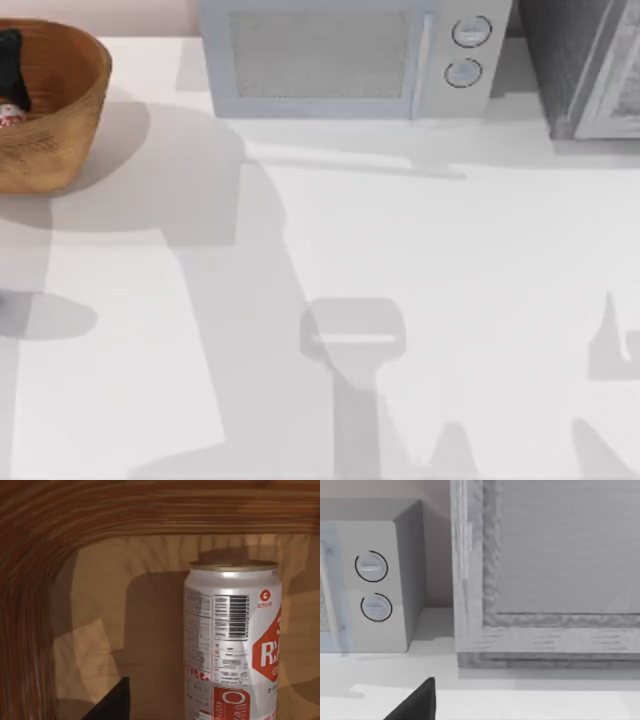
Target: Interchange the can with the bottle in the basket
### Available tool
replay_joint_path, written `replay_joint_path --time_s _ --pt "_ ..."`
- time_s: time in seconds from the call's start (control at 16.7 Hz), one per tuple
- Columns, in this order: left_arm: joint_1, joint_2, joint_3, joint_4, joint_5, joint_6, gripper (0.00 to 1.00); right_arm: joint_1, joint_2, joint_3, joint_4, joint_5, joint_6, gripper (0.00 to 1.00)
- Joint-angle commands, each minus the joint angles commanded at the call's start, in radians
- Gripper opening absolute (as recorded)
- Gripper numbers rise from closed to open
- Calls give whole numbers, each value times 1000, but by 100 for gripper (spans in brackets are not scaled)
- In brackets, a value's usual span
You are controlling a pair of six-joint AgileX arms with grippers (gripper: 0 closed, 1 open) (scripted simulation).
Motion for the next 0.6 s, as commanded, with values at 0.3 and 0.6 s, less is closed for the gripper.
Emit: replay_joint_path --time_s 0.3,0.6 --pt "2 13 13 -6 2 1 100 0 0 0 0 0 0 100" --pt "-8 17 -11 25 1 -7 100 0 0 0 0 0 0 100"
